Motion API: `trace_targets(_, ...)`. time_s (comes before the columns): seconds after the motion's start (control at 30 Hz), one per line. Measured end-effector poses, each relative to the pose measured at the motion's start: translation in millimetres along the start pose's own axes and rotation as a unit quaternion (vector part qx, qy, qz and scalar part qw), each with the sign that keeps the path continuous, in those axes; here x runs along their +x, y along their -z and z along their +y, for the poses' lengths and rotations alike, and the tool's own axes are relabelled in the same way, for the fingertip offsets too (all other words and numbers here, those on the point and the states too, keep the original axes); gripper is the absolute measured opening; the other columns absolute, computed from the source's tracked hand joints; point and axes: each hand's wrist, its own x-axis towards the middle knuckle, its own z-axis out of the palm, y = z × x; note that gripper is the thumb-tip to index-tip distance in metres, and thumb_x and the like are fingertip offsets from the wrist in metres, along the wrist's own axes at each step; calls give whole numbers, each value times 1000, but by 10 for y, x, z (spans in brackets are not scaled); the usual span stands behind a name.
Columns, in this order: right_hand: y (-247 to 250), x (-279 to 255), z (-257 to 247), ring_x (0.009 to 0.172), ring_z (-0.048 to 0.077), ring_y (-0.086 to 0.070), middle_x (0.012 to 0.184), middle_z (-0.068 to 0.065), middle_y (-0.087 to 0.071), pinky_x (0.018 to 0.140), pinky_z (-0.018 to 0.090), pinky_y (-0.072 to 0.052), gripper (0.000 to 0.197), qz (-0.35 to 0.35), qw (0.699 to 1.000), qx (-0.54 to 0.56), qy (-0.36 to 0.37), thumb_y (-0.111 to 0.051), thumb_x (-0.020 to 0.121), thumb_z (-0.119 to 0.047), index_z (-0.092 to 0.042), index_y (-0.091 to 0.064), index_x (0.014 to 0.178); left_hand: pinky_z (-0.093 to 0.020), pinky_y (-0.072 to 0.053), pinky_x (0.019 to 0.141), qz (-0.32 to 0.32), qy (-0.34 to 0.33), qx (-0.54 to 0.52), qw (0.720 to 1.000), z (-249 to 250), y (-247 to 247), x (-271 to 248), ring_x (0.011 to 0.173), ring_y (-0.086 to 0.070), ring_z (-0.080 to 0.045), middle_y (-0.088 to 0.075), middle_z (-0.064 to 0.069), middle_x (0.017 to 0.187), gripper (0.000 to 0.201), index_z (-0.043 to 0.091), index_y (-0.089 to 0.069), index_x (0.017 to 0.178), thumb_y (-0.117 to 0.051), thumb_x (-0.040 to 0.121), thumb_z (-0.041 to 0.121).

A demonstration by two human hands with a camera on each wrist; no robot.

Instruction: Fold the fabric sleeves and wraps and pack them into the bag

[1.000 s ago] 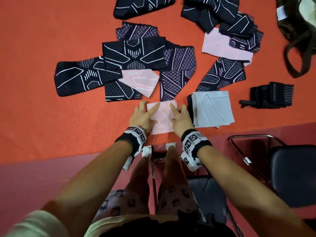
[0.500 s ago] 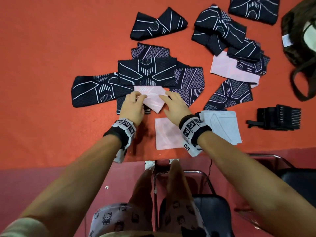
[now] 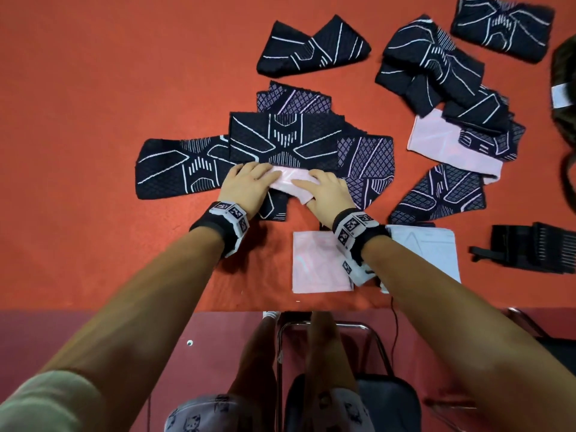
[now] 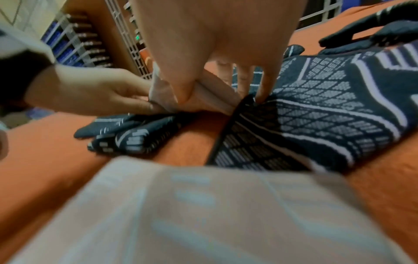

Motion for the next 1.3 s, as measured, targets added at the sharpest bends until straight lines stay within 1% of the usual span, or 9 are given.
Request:
trace_targets(0.1, 165, -2, -26, 123, 24, -39, 135, -2, -50, 96, 36, -27, 32, 48, 994, 102, -4, -47, 94, -25, -26, -60, 123, -39, -24, 108, 17, 13, -33, 999, -15, 53, 13, 130, -41, -23, -50, 4, 139, 35, 24, -52, 131, -41, 98, 23)
trace_targets(0.27, 590, -71, -157, 96, 27, -58, 99, 7, -69, 86, 33, -41, 21, 125, 951, 281, 13, -54, 89, -10, -12, -69, 104, -41, -36, 100, 67, -10, -96, 993, -12, 378, -23, 116, -53, -31, -64, -10, 118, 27, 13, -62, 119, -49, 96, 19)
trace_targets(0.4, 967, -185, -237, 87, 18, -61, 93, 5, -69, 77, 26, -44, 18, 132, 923, 362, -6, -53, 91, -14, -13, -69, 100, -41, -25, 106, 74, 27, -97, 992, 7, 692, -33, 106, -57, -29, -67, -8, 105, 17, 13, -62, 104, -52, 94, 23)
trace_targets(0.47, 1148, -263, -247, 84, 12, -58, 90, 0, -68, 75, 18, -42, 16, 153, 914, 375, -6, -53, 90, -14, -14, -68, 96, -39, -35, 99, 77, 54, -147, 985, 37, 858, -57, 93, -60, -33, -69, -11, 94, 15, 12, -61, 102, -55, 93, 23)
trace_targets(0.57, 1444, -400, -248, 74, 0, -54, 83, -8, -63, 67, 5, -36, 14, 198, 908, 370, -2, -55, 90, -12, -15, -68, 94, -36, -46, 79, 81, 73, -226, 968, 141, 1120, -101, 90, -62, -31, -70, -12, 97, 19, 12, -61, 106, -57, 92, 23)
trace_targets(0.83, 2061, -736, -187, 87, 10, -62, 90, -4, -70, 82, 23, -47, 18, 300, 886, 354, -4, -61, 83, -15, -15, -69, 99, -28, -29, 65, 91, 74, -320, 940, 577, 1547, -117, 76, -49, -20, -59, -5, 84, 14, 8, -57, 97, -50, 95, 21)
trace_targets(1.0, 2098, -997, -267, 93, 10, -62, 102, -2, -71, 87, 21, -47, 29, 305, 894, 327, 15, -55, 84, -7, -15, -69, 108, -20, -38, 57, 94, 117, -473, 868, 777, 1658, -92, 64, -47, -5, -55, 5, 74, 15, 16, -56, 83, -49, 96, 17)
trace_targets(1.17, 1865, -1218, -329, 107, 20, -60, 115, 3, -68, 97, 31, -45, 41, 300, 917, 254, 68, -53, 81, 3, -14, -67, 116, -21, -48, 43, 59, 190, -596, 778, 914, 1671, -129, 60, -54, -13, -53, -3, 72, 21, 19, -49, 75, -50, 95, 16)
trace_targets(1.3, 1696, -1277, -309, 115, 24, -57, 123, 6, -64, 102, 38, -42, 44, 284, 932, 205, 93, -55, 81, 4, -12, -63, 121, -24, -53, 50, 15, 206, -661, 721, 1024, 1727, -142, 71, -61, -16, -59, -8, 90, 12, 11, -51, 96, -39, 96, 13)
